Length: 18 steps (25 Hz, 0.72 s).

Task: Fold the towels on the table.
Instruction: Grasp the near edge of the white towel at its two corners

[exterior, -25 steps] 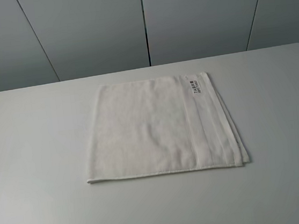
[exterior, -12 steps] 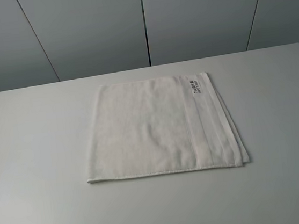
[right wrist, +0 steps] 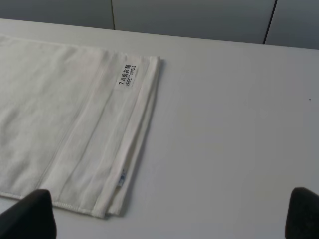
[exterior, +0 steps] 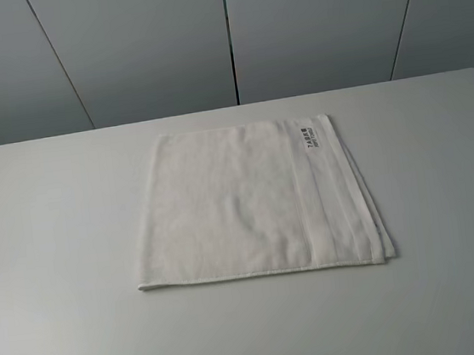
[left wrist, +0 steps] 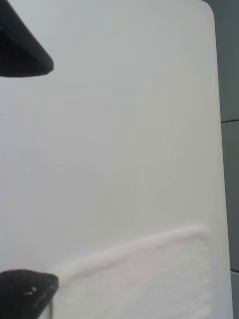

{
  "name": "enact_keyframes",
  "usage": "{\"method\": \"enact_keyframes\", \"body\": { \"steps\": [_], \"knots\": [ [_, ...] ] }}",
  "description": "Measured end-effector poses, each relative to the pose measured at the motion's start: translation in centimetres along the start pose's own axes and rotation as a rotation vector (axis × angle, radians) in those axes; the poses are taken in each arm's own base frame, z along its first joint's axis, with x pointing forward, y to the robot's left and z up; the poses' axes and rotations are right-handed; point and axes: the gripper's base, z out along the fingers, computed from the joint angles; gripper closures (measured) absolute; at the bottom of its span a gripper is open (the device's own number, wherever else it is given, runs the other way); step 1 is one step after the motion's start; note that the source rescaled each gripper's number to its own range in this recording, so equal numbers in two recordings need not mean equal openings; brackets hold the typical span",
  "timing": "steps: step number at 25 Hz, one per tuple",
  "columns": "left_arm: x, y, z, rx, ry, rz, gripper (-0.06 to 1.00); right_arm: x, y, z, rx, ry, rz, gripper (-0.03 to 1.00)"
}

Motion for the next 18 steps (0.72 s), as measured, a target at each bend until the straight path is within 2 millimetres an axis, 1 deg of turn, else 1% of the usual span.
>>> {"method": "enact_keyframes", "body": {
  "steps": [18],
  "knots": [
    [0.00,0.00,0.00,0.000,0.000,-0.004,-0.04,-0.05,0.63,-0.03,-0.070,-0.005,0.036,-0.03]
  ]
}}
